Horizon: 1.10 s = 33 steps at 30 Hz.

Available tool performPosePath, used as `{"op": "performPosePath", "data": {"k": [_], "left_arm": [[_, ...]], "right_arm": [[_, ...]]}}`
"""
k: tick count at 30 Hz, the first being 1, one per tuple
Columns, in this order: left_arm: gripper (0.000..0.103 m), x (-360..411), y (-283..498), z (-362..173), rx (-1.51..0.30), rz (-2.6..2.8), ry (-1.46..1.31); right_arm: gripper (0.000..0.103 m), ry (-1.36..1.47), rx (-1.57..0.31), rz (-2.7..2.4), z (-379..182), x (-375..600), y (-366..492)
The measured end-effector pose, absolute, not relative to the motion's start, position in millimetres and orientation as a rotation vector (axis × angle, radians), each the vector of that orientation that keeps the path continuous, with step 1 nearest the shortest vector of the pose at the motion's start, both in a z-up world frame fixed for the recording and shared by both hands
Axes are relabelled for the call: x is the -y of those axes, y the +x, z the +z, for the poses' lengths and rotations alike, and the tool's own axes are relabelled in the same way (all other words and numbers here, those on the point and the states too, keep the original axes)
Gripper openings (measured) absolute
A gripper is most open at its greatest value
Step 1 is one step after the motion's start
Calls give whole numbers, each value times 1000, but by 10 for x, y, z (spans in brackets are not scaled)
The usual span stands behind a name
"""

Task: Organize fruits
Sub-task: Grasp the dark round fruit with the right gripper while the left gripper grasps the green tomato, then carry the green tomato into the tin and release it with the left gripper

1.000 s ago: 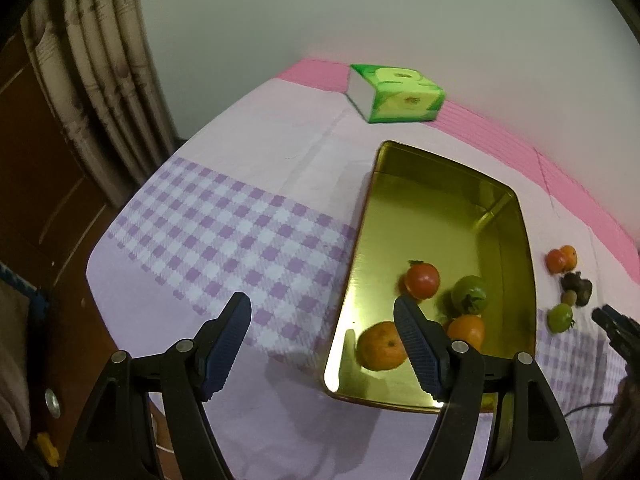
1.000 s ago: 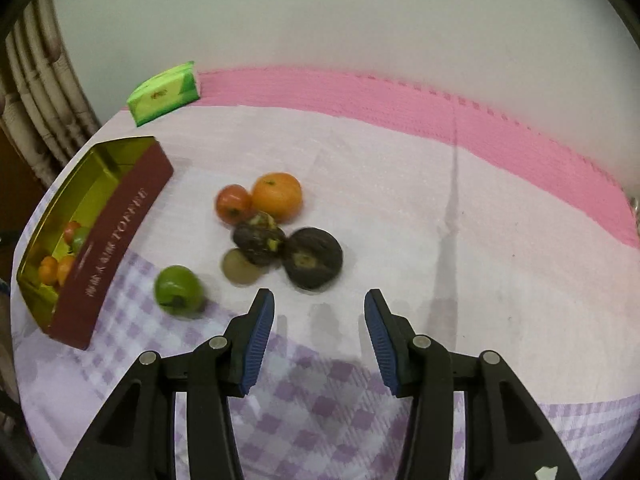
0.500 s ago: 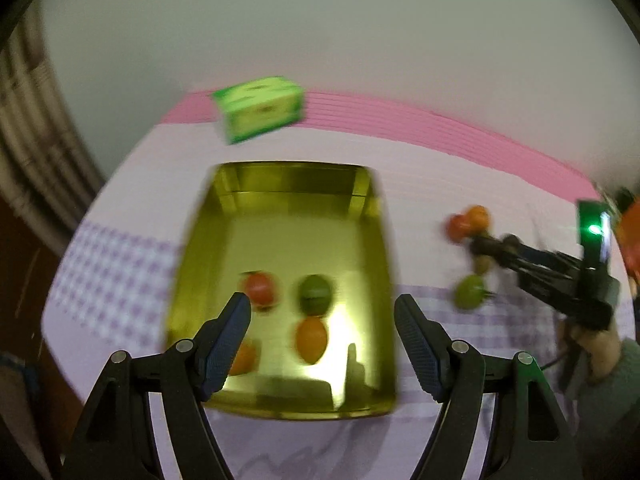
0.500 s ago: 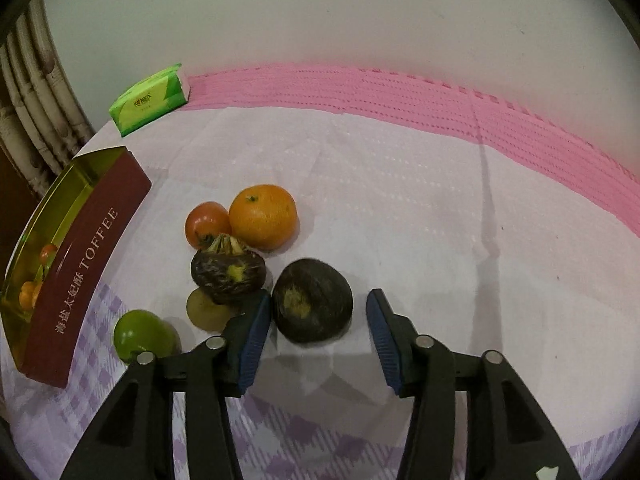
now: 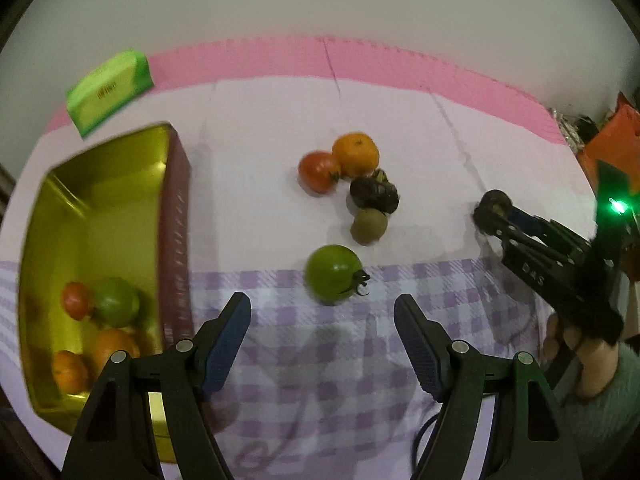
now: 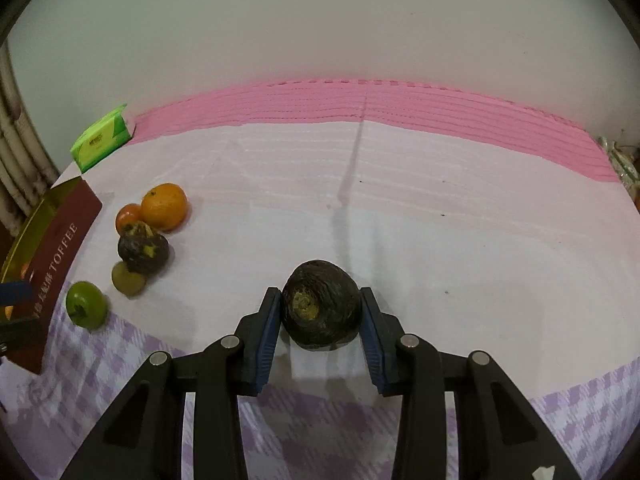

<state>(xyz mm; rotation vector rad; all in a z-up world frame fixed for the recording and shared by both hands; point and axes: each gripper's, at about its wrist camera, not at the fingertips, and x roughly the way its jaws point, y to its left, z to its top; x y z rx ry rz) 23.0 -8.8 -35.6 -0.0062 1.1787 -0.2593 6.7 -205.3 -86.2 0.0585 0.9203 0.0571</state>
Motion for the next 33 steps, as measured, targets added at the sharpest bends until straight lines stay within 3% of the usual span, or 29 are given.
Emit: {"op": "performPosePath", "data": {"k": [7, 10, 12, 15, 33], "left_arm": [[73, 197, 411, -532, -1220, -232, -21], [63, 269, 452, -567, -1220, -249, -9], [48, 303, 485, -590, -1225, -258, -7], [39, 320, 532, -634, -1232, -251, 11], [38, -479, 145, 5, -1110, -138, -71]], "right_arm": [[39, 11, -908, 37, -879, 1978, 45], [39, 13, -907, 38, -872, 1993, 39], [39, 15, -907, 39, -868, 1994, 38], [39, 18, -907, 40, -867, 1994, 35], [39, 17, -906, 39, -864, 1996, 30]]}}
